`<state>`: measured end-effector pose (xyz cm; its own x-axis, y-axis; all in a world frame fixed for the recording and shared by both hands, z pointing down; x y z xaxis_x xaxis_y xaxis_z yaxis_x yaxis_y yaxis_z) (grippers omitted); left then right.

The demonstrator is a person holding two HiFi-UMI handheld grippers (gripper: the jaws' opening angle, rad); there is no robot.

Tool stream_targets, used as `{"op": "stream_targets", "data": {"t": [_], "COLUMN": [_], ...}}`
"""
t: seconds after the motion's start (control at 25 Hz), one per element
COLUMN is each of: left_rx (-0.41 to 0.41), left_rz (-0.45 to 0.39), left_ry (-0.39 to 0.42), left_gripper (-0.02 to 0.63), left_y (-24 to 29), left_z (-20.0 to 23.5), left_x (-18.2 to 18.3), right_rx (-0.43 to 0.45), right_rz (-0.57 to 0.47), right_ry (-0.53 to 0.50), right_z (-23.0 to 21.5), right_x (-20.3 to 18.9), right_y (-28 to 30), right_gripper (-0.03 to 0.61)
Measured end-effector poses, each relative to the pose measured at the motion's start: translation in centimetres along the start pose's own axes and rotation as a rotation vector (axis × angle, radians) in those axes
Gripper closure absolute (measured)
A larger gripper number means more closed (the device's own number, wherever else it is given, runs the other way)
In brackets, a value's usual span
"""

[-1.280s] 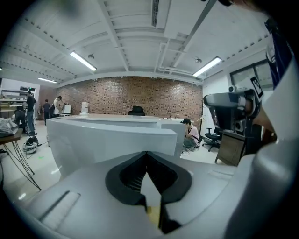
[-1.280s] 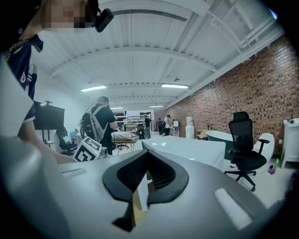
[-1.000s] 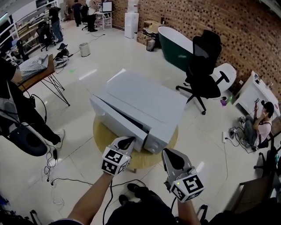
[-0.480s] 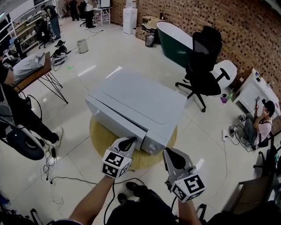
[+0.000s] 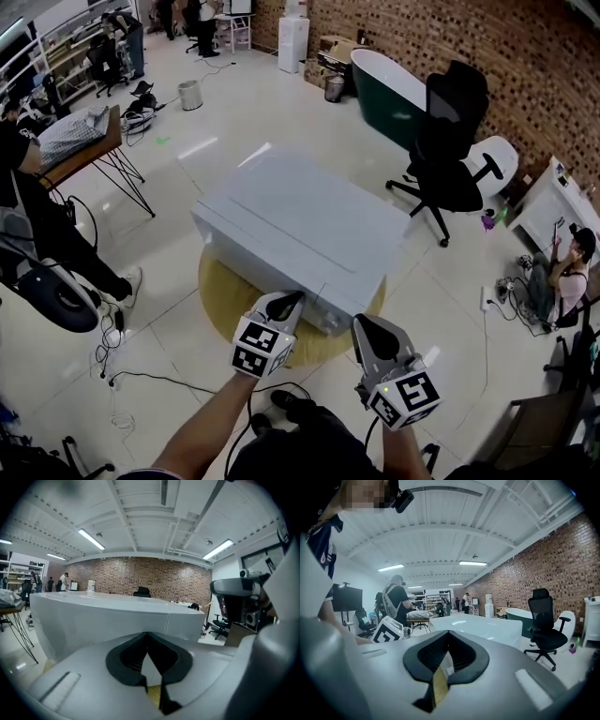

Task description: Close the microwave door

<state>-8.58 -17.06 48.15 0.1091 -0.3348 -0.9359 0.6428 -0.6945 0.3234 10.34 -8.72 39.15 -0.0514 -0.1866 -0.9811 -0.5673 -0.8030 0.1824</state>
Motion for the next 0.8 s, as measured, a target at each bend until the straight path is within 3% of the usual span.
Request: {"op": "stream_targets", "data": {"t": [0.12,0.8], "left_rx": [-0.006,-0.072], "left_rz": [0.019,-0.112], "left_ry": [0.012,0.048], "left_gripper": [0.601,0.601], "left_y": [-0.3,-8.5], "left_z": [-0.4,-3.3], "left_x": [0.2,4.0], "right_rx": [0.006,0.016], "right_rz": [-0.004,-0.020], "right_ry": [-0.001,-0.031], "right_z": [0.2,3.3], "right_x": [0.1,0.3], "right_y": [0.1,0.7], "right_gripper": [0.577,0.577]}}
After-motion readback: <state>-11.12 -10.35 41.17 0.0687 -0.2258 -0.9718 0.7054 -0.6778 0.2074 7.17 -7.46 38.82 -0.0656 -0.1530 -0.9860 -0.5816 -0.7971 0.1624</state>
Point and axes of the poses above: the fingertips, and each gripper's own axes: y forward along the fingers, z to its left, x out of its top, the point moved 9 cm from there along -y, backward along the fingers, and after that the axes turned 2 degrees about -y, right-handed, at the moved point
